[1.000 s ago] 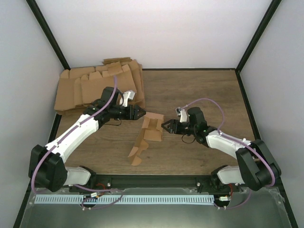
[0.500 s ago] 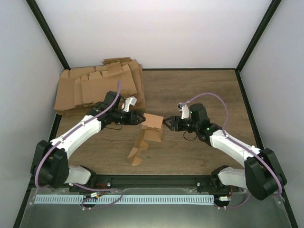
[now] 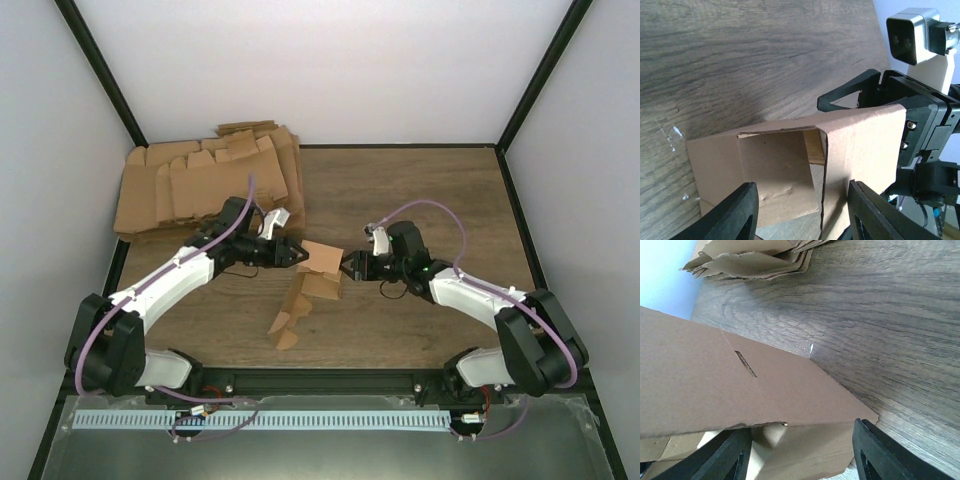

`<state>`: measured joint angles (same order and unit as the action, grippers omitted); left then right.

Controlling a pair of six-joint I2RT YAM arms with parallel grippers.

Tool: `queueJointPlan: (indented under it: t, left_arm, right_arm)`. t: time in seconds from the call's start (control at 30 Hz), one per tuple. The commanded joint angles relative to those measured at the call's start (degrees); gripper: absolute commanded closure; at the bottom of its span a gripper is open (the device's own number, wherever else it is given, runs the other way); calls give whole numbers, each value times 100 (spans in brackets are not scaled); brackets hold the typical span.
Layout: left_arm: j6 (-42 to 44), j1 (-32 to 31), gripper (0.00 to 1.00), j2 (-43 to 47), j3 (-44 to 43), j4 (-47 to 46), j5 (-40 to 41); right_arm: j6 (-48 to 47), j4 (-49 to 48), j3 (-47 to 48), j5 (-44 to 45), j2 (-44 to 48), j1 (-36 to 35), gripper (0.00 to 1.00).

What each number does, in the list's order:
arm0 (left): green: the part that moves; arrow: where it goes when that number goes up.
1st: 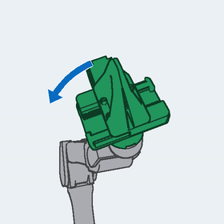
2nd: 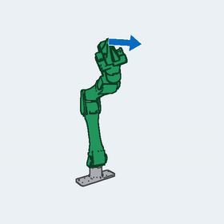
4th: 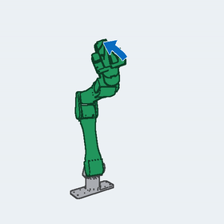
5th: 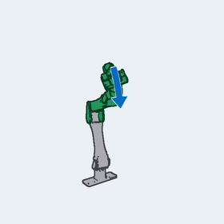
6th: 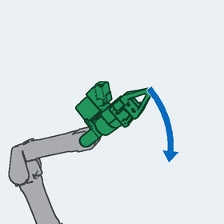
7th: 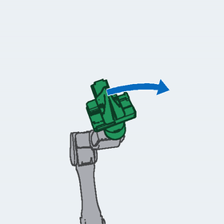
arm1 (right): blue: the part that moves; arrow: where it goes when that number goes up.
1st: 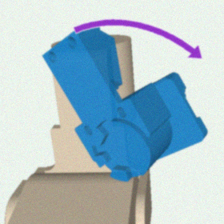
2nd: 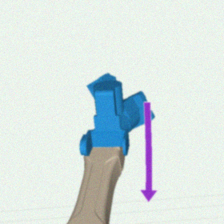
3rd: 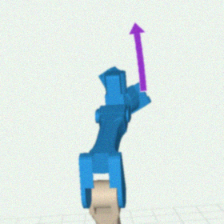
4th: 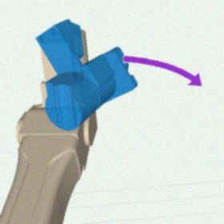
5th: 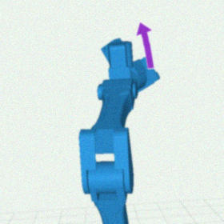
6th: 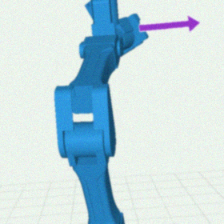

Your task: Fold the paper box

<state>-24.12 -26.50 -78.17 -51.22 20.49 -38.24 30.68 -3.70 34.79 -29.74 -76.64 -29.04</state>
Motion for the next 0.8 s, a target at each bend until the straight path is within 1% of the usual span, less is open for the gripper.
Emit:
queueJointPlan:
  t: [0.0, 0.17, 0.33, 0.4, 0.5, 0.6, 0.77]
  left_arm:
    - [-157, 17, 48, 0, 176, -449, -362]
    - [-348, 10, 46, -53, 297, -708, -561]
    - [-487, -3, 42, -42, 325, -896, -739]
    - [-595, -4, 38, -15, 339, -1012, -837]
    - [-693, -3, 28, 25, 360, -1118, -879]
    - [-765, -2, 21, 25, 386, -1221, -930]
    - [-932, -28, 13, -20, 507, -1500, -1027]
  right_arm:
    - [-10, -195, 49, 72, -55, -127, 42]
    - [-21, -196, 33, 131, -128, -184, 42]
    - [-36, -195, 22, 200, -172, -234, 42]
    - [-48, -184, 21, 207, -158, -234, 42]
    - [-60, -181, 35, 214, -137, -243, 42]
    - [-61, -170, 31, 224, -115, -242, 42]
    - [-86, -154, 30, 237, -105, -256, 42]
